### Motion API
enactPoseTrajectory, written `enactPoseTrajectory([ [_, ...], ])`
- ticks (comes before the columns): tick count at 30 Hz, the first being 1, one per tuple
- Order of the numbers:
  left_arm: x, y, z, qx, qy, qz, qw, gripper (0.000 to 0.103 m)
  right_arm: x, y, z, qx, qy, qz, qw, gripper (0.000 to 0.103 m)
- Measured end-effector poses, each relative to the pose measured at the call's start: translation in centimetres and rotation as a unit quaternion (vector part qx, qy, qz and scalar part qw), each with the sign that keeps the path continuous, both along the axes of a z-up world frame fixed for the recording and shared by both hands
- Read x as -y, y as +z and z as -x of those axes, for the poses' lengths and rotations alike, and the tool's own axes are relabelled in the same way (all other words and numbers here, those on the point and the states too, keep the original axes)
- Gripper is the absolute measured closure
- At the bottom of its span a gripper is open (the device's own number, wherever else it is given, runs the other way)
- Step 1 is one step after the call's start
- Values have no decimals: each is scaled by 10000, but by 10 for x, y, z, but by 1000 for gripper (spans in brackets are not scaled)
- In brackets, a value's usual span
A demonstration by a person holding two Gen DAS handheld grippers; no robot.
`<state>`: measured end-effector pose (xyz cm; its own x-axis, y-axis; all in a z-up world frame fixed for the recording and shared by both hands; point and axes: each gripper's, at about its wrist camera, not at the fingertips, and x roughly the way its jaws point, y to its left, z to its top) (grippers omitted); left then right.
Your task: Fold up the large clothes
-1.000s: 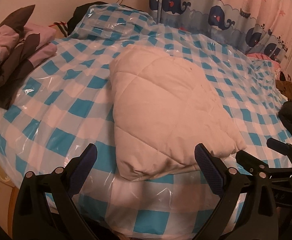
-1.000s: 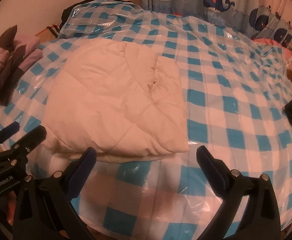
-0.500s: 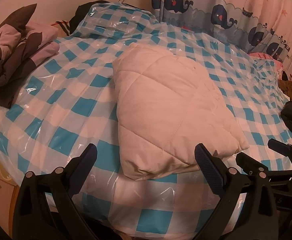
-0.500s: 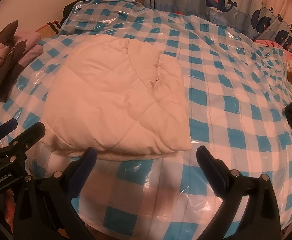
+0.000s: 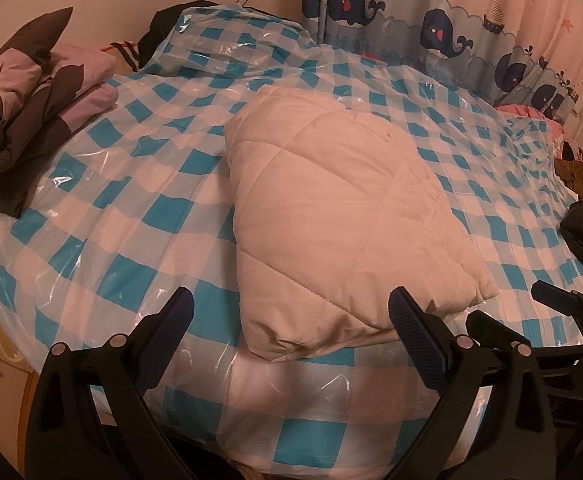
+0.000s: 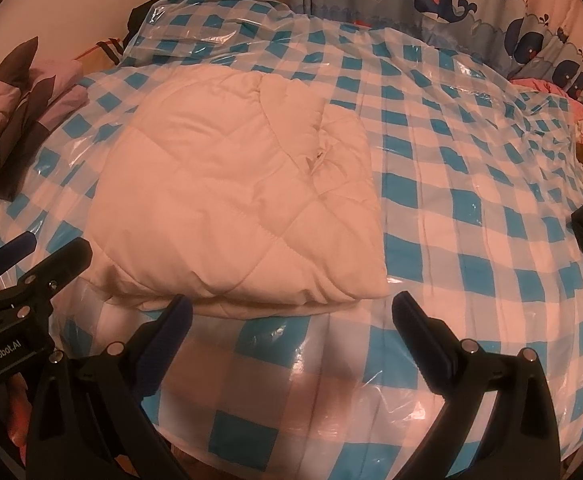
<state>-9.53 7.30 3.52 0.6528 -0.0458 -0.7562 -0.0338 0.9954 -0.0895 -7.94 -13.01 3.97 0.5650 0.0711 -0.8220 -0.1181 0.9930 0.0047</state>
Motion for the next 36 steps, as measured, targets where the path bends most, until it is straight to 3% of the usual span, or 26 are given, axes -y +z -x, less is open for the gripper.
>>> enactPoseTrajectory([
  [36,8,-4,0,-70,-94,55,9999,9,-1,-3,2,-10,31,-17,10000,7],
])
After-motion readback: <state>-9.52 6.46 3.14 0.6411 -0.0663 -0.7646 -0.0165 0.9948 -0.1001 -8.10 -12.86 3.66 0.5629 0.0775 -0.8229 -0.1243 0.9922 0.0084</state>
